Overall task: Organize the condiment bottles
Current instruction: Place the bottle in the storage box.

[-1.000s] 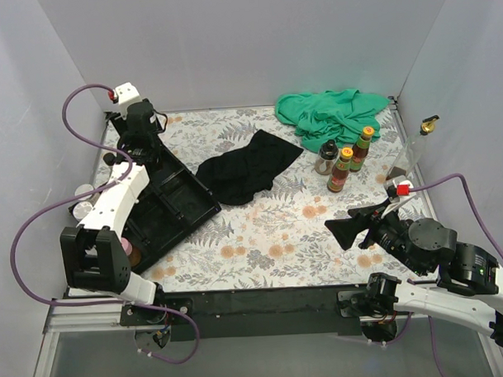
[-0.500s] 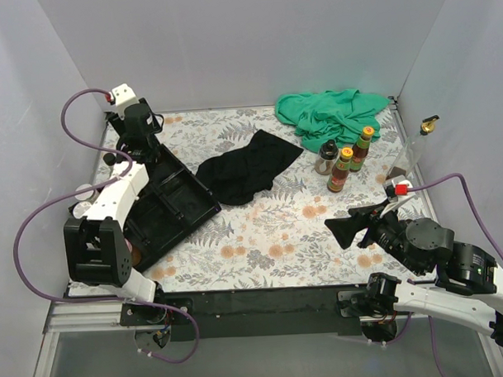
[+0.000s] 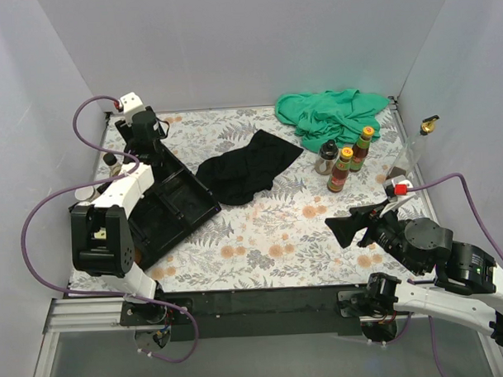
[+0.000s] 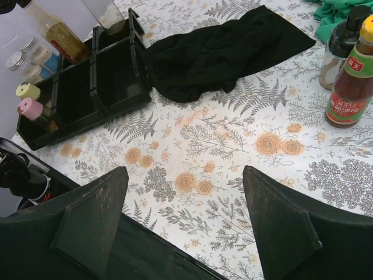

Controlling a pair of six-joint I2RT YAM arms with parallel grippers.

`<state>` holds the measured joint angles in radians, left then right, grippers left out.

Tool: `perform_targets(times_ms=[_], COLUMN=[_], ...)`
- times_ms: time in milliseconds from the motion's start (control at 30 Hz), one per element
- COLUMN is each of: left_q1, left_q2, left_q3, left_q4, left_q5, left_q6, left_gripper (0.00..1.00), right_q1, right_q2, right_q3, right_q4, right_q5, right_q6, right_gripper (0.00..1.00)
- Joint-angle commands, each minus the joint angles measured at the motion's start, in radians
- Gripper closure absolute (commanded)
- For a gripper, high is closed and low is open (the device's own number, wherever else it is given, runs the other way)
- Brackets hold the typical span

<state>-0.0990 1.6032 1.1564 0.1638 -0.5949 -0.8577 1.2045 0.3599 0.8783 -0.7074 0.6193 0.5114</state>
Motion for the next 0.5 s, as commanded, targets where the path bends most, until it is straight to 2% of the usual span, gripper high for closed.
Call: perform_targets(times_ms=[0,300,333,467], left_q1=[0.008,0.007,0.007,0.007], left_q2=[-0.006,-0.002,0.003,0.006], left_q3=[0.0,-0.023,-0.017,-0.015], left_q4=[0.151,0.158,0.149,0.117], left_q5=[-0.046,-0.04,-0.036,-0.006], left_q6=[0.032,0.02,0.011,-0.007], left_gripper=[1.0,1.0,0.94,0.92], right_q1=[-0.002,-0.002,-0.002,-0.002], right_q2=[0.005,0.007,0.007,0.001], right_q3=[-0.002,-0.007,-0.007,-0.009], right_q4=[0.025,0.026,0.026,0.026], right_q5=[0.039,0.033,0.034,0.036], right_q6=[-0.019,-0.017,-0.017,-0.016], right_gripper=[0.12,0.12,0.12,0.12])
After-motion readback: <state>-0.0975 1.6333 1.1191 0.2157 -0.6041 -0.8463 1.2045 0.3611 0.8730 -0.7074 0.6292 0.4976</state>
